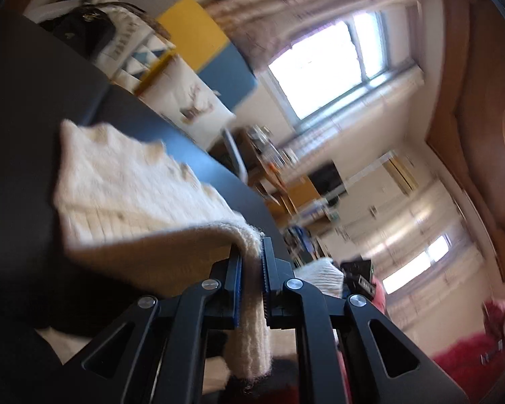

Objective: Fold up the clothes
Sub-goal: 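Lift the hem with both grippers and fold it over toward the collar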

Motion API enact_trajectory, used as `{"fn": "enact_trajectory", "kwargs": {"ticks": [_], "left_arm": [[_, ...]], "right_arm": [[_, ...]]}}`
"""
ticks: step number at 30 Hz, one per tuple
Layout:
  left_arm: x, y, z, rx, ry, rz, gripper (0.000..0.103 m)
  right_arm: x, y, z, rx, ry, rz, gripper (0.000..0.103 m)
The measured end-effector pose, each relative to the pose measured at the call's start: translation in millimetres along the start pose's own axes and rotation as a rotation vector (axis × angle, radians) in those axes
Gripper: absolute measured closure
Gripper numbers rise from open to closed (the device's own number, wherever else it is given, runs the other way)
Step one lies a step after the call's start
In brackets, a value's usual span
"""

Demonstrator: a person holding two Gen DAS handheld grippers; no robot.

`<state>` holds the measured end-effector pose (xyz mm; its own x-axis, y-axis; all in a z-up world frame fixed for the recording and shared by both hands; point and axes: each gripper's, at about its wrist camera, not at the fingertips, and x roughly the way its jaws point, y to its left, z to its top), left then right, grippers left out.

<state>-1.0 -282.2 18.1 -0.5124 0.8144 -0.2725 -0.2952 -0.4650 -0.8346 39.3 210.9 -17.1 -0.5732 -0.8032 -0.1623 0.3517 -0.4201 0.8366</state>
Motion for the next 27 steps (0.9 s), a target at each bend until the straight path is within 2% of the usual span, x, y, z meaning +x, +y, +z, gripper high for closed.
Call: {"fn": "enact_trajectory", "kwargs": {"ticks": [4, 9, 17, 20, 24, 26, 27], "left_arm": [[34.6, 53.3, 39.4, -0.168, -0.058, 0.015, 0.094], [70.7, 115.7, 75.0, -0.331, -0.102, 0.048, 0.094], [115.1, 179.4, 99.3, -0.476, -0.13, 0.155, 0.094], [121.5, 189.5, 99.8, -0.484, -0.111, 0.173, 0.094], [126.5, 184.8, 101.8, -0.422, -0.043, 0.204, 0.091], [129.3, 181.0, 104.2, -0.398, -0.023, 0.205, 0.07], [130.9, 176.8, 105.9, -0.375, -0.018, 0.218, 0.065]], "right_arm": [[28.8, -43.2, 48.1, 0.059, -0.036, -0.075, 0.096], [59.1, -97.1, 98.6, 0.131, -0.073, -0.165, 0.096], [109.8, -172.6, 134.1, 0.248, -0.047, -0.265, 0.096], [121.0, -190.2, 138.8, 0.273, -0.043, -0.281, 0.096], [122.6, -207.6, 138.5, 0.311, -0.049, -0.291, 0.096], [122.0, -215.4, 136.7, 0.33, -0.053, -0.295, 0.096], [122.8, -218.2, 135.1, 0.33, -0.05, -0.298, 0.096]]}}
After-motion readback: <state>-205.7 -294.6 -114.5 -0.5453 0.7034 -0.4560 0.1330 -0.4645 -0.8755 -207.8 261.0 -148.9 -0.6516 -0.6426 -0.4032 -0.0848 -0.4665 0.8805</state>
